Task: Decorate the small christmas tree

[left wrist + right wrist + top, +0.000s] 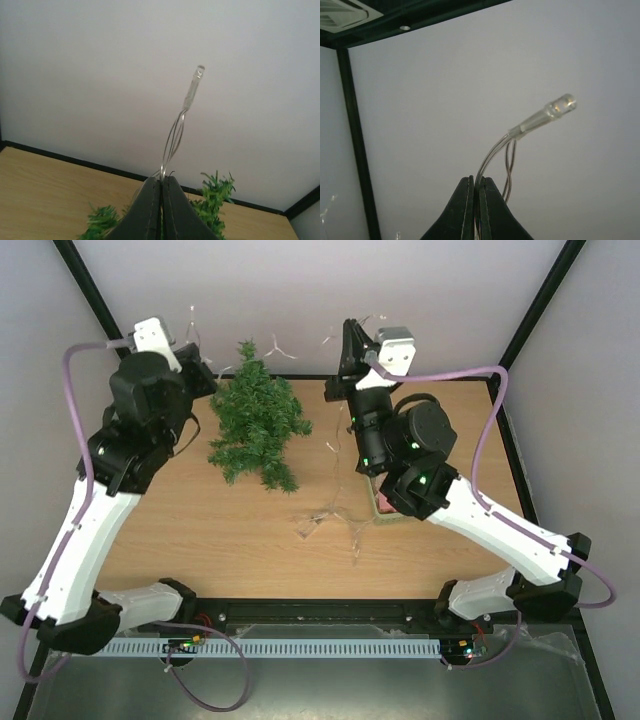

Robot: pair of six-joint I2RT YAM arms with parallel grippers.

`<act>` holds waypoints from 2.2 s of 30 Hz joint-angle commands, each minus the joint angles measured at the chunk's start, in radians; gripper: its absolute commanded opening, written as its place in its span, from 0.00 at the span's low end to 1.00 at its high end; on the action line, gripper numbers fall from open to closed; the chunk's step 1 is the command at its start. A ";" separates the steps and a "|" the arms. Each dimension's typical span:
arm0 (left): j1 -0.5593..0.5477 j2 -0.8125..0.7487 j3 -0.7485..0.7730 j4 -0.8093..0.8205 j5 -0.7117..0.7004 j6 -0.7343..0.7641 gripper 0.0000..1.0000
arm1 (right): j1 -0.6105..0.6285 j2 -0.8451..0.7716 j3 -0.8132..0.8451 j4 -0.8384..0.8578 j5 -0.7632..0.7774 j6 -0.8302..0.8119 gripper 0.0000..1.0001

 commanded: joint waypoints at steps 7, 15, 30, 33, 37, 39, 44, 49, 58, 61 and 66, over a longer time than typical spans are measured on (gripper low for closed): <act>0.214 0.163 0.141 0.073 0.455 -0.122 0.02 | -0.152 0.118 0.163 0.065 -0.062 -0.009 0.02; 0.299 0.227 0.151 0.128 0.656 -0.154 0.02 | -0.221 0.188 0.224 0.021 -0.084 0.023 0.02; 0.327 0.126 0.032 0.013 0.707 -0.005 0.41 | -0.246 0.181 0.197 -0.001 -0.080 0.033 0.02; 0.328 0.081 -0.034 0.006 0.685 0.056 0.44 | -0.255 0.191 0.212 -0.009 -0.081 0.029 0.02; 0.327 0.006 -0.152 0.056 0.719 0.190 0.50 | -0.263 0.213 0.260 -0.027 -0.091 0.036 0.02; 0.326 -0.050 -0.243 0.120 0.794 0.310 0.54 | -0.263 0.221 0.279 -0.041 -0.106 0.047 0.02; 0.323 -0.148 -0.441 0.242 0.933 0.648 0.62 | -0.264 0.225 0.291 -0.052 -0.125 0.076 0.02; 0.323 -0.153 -0.518 0.334 0.953 0.885 0.67 | -0.264 0.230 0.301 -0.075 -0.135 0.084 0.02; 0.342 -0.108 -0.498 0.366 0.837 1.093 0.68 | -0.264 0.229 0.333 -0.081 -0.164 0.087 0.02; 0.348 -0.082 -0.481 0.328 0.841 1.161 0.67 | -0.264 0.231 0.342 -0.086 -0.168 0.085 0.02; 0.353 -0.051 -0.462 0.334 0.878 1.199 0.55 | -0.264 0.229 0.338 -0.081 -0.168 0.086 0.02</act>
